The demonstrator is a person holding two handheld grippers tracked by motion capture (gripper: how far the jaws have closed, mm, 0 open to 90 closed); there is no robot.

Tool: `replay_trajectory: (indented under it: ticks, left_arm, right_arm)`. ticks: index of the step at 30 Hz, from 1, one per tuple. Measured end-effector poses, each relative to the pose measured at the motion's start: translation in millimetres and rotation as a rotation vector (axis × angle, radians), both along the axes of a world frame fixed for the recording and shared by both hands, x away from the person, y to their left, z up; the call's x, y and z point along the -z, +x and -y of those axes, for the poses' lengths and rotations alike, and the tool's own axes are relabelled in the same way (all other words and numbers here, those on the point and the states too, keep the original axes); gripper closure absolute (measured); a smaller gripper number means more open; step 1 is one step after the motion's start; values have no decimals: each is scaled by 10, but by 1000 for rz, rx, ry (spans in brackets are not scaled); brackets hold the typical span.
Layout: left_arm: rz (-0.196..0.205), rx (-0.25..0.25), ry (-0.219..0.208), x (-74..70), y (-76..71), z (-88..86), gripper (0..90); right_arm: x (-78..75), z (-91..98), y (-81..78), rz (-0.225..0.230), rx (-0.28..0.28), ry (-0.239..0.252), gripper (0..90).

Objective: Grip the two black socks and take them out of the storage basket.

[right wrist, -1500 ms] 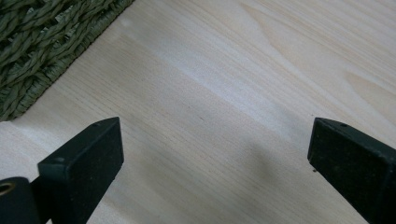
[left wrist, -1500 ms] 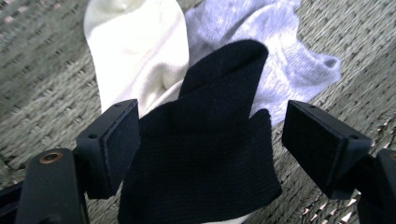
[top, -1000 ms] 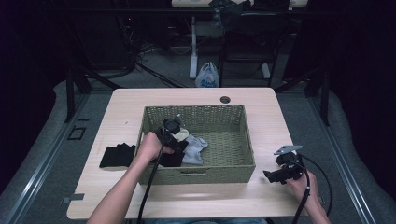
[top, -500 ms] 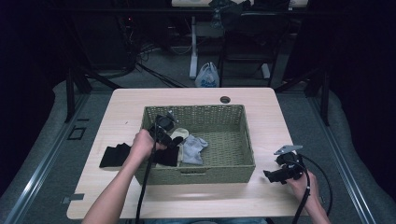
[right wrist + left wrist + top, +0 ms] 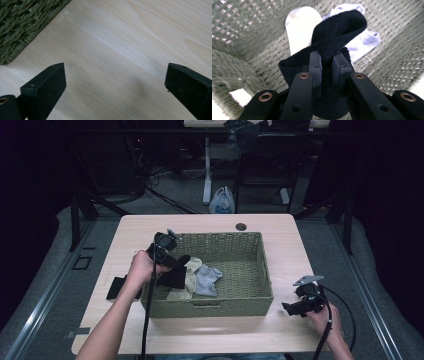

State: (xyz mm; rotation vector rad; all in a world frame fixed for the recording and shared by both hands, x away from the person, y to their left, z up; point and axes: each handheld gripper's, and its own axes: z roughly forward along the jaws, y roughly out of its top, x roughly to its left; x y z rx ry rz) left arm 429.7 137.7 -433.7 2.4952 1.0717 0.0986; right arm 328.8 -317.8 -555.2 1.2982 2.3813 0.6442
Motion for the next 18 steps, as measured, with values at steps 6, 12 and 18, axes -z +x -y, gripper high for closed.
replay_trajectory:
  ticks: [6,12,18]
  left_arm:
    - [36,3,2,-205,-10,-21,799]
    - [66,-1,-2,-387,1,-50,799]
    - [102,-10,-3,-599,5,-78,799]
  right_arm:
    - [0,0,-1,0,1,-4,29]
    - [5,-3,0,2,2,1,29]
    - [7,-2,-1,1,3,5,29]
